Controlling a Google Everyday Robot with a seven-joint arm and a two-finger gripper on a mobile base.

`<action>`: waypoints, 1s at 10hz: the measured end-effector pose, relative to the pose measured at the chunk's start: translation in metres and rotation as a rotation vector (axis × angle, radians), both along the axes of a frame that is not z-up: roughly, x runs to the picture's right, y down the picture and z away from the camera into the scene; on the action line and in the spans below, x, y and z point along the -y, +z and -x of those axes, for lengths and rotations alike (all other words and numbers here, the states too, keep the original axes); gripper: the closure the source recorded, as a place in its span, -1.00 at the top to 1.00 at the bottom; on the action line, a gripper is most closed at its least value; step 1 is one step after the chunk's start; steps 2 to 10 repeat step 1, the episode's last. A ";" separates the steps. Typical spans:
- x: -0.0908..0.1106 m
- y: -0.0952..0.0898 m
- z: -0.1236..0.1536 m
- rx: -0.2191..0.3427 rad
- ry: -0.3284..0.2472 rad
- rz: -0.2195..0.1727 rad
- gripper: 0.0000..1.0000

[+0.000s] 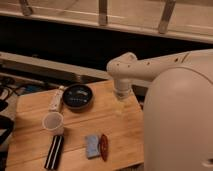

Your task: Move the arm in a circular motion

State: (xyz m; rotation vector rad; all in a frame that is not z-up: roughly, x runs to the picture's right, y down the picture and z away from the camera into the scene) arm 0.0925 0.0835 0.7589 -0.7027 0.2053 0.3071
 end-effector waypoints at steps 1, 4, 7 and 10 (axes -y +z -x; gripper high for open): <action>-0.002 -0.001 0.003 0.005 -0.005 0.003 0.66; -0.002 -0.001 0.003 0.005 -0.005 0.003 0.66; -0.002 -0.001 0.003 0.005 -0.005 0.003 0.66; -0.002 -0.001 0.003 0.005 -0.005 0.003 0.66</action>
